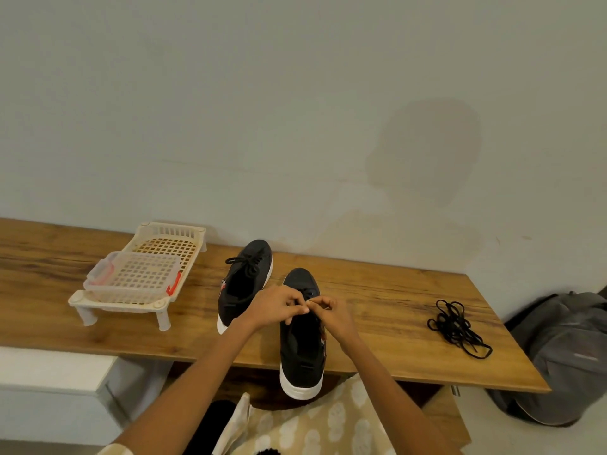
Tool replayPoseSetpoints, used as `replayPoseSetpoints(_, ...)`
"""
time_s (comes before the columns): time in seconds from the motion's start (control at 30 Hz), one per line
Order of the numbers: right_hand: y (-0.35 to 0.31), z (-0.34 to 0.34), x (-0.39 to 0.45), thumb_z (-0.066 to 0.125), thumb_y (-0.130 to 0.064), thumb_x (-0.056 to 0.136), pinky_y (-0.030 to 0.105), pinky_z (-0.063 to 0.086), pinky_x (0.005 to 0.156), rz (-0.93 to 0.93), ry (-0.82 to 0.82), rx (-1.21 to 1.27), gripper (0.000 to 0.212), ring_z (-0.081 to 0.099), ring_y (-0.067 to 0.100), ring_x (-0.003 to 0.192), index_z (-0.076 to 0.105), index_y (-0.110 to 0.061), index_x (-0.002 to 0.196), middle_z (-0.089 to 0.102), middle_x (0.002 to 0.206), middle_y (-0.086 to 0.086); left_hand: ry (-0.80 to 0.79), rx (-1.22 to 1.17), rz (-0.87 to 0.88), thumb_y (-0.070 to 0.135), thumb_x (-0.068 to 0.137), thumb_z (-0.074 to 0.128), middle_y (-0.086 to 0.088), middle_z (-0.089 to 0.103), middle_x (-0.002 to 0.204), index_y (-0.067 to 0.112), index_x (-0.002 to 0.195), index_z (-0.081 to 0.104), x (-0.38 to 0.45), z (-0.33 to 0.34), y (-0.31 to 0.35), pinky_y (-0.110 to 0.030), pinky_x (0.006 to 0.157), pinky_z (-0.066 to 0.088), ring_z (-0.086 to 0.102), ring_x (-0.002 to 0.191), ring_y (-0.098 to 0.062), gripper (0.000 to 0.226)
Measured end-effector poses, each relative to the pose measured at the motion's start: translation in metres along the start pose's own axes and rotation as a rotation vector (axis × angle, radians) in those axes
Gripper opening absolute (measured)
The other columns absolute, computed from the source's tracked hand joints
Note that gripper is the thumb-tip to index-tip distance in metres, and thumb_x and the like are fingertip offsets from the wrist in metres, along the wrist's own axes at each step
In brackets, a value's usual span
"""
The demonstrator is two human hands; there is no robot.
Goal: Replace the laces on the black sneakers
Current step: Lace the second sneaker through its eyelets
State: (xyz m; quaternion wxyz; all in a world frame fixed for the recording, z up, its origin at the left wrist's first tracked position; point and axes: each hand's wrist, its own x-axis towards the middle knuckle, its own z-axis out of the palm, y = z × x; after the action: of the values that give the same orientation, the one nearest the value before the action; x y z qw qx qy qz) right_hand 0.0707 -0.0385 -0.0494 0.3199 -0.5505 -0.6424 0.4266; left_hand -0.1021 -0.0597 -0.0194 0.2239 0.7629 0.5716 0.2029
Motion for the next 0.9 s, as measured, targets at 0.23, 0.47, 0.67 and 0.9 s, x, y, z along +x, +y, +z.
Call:
replayPoseSetpoints(0.23, 0.004, -0.005, -0.003, 0.058, -0.025, 0.093, 0.018, 0.045, 0.073, -0.008, -0.044, 0.050, 0.019, 0.063, 0.011, 0.094, 0.073, -0.017, 0.101, 0.071, 0.097, -0.002, -0.107, 0.123, -0.050, 0.042, 0.088, 0.059, 0.009, 0.060, 0.053, 0.025, 0.067, 0.055, 0.016, -0.011, 0.003, -0.025, 0.062, 0.045, 0.055, 0.058, -0.002, 0.027)
replayPoseSetpoints(0.47, 0.002, -0.006, -0.004, 0.058, -0.028, 0.092, 0.018, 0.046, 0.072, 0.004, -0.060, 0.074, 0.019, 0.064, 0.010, 0.092, 0.073, -0.020, 0.100, 0.071, 0.095, -0.004, -0.087, -0.001, 0.031, 0.034, 0.088, 0.062, 0.012, 0.060, 0.055, 0.031, 0.085, 0.069, 0.009, -0.014, 0.002, -0.023, 0.067, 0.045, 0.058, 0.062, -0.002, 0.007)
replayPoseSetpoints(0.67, 0.001, -0.007, -0.006, 0.058, -0.028, 0.093, 0.022, 0.051, 0.078, 0.013, -0.075, 0.083, 0.018, 0.065, 0.010, 0.093, 0.073, -0.020, 0.100, 0.071, 0.095, -0.003, 0.060, 0.104, 0.071, 0.037, 0.087, 0.063, 0.008, 0.070, 0.078, 0.028, 0.091, 0.071, 0.012, -0.001, 0.002, -0.007, 0.060, 0.033, 0.060, 0.074, -0.003, 0.013)
replayPoseSetpoints(0.9, -0.007, -0.010, -0.010, 0.061, -0.029, 0.090, 0.017, 0.050, 0.069, -0.019, -0.095, 0.057, 0.019, 0.066, 0.010, 0.088, 0.073, -0.016, 0.099, 0.071, 0.091, -0.001, 0.239, 0.036, 0.022, 0.034, 0.091, 0.059, 0.006, 0.069, 0.086, 0.029, 0.125, 0.059, 0.009, 0.017, -0.005, -0.019, 0.067, 0.044, 0.062, 0.080, -0.009, 0.034)
